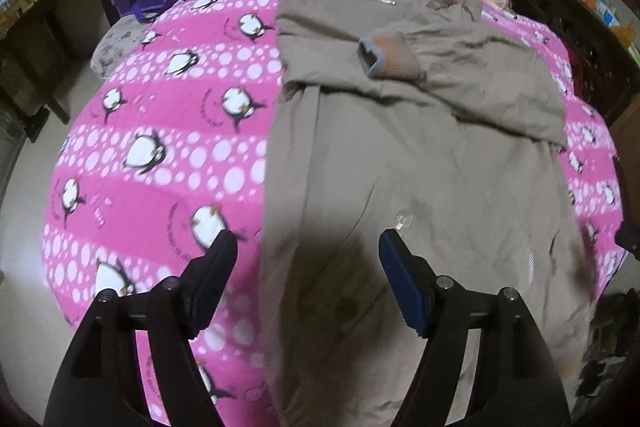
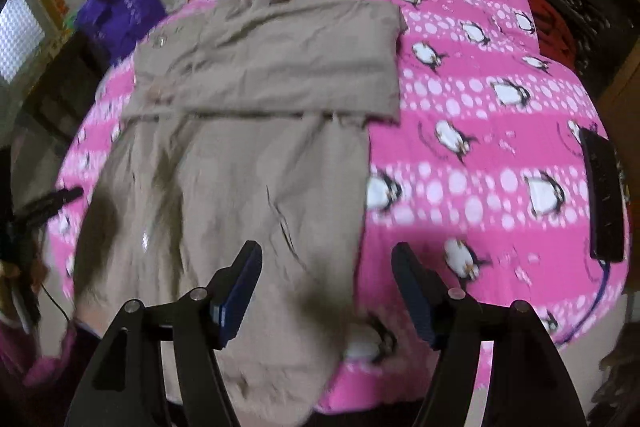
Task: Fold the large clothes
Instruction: 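Move both open tools down the jacket to the striped ribbed hem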
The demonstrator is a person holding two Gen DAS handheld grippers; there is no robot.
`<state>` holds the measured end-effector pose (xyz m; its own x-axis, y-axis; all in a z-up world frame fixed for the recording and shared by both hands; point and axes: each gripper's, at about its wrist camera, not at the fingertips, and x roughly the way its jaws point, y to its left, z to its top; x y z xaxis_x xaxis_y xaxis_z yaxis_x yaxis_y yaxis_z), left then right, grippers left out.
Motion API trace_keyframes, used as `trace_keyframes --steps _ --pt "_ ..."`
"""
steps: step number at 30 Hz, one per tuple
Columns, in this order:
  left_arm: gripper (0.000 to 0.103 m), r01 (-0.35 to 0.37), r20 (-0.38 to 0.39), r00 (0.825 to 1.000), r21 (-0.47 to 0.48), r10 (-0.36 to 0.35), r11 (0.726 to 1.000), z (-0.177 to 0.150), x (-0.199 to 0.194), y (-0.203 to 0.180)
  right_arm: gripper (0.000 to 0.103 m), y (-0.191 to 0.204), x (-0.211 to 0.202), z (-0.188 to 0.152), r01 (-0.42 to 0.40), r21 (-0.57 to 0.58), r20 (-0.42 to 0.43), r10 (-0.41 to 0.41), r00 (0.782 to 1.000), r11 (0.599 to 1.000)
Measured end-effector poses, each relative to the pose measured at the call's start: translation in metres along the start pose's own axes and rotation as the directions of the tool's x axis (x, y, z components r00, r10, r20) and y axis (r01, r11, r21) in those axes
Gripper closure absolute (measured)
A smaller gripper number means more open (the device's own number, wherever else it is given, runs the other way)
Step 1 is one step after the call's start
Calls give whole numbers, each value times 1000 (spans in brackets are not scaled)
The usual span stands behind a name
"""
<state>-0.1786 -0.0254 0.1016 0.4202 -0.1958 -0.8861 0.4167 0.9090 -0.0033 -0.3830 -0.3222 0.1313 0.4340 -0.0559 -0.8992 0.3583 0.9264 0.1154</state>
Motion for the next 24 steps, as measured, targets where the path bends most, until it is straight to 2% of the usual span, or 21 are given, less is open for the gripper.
trace_keyframes --steps 2,6,12,24 --pt "30 -13 0 1000 0 13 1000 -5 0 2 33 -2 1 -12 11 1 -12 -11 1000 1000" --pt "30 -18 -7 1000 -15 18 1000 -14 -1 8 33 -4 12 -28 -22 38 -45 24 999 999" --pt "30 -30 -22 999 0 30 1000 -22 0 10 33 8 15 -28 -55 32 -34 56 998 998" --pt "30 -23 -53 998 -6 22 1000 -27 8 11 32 18 23 -25 -53 20 -42 54 998 998"
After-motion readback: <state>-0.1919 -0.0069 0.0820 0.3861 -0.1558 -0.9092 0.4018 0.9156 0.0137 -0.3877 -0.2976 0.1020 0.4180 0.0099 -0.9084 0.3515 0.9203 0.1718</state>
